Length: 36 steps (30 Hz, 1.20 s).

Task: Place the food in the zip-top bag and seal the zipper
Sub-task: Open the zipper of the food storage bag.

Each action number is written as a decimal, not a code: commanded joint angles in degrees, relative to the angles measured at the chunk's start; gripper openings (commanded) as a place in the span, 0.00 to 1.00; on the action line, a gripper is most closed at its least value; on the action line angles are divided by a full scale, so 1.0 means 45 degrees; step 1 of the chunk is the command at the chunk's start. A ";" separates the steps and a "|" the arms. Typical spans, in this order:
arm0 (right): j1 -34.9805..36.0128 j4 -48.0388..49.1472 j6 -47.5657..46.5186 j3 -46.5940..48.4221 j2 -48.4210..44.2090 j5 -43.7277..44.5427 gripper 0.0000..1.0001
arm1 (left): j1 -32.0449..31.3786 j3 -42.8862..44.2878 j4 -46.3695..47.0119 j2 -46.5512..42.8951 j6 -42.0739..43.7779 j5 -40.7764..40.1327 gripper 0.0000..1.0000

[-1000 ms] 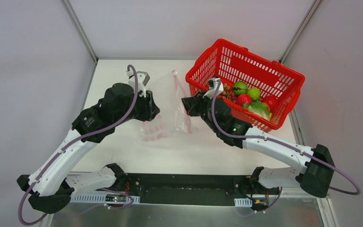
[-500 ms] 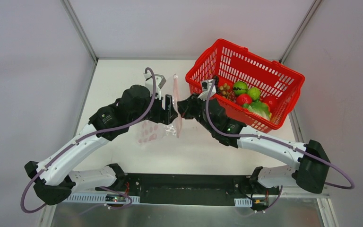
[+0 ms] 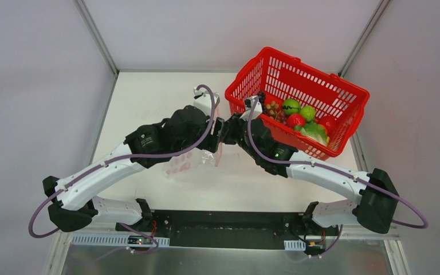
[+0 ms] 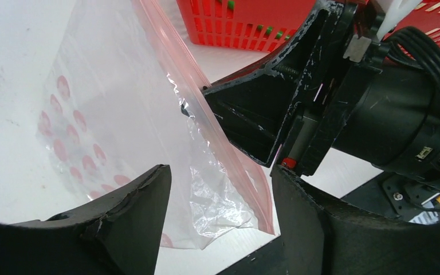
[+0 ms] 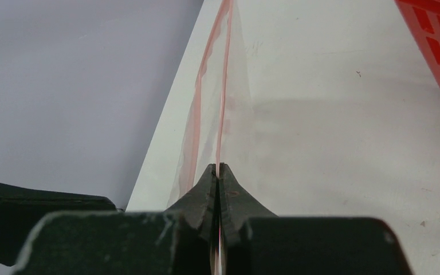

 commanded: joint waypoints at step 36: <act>-0.1131 -0.0329 0.1054 0.0506 -0.1116 -0.1170 0.00 | -0.0214 -0.0608 0.0919 0.0489 0.0745 -0.1783 0.37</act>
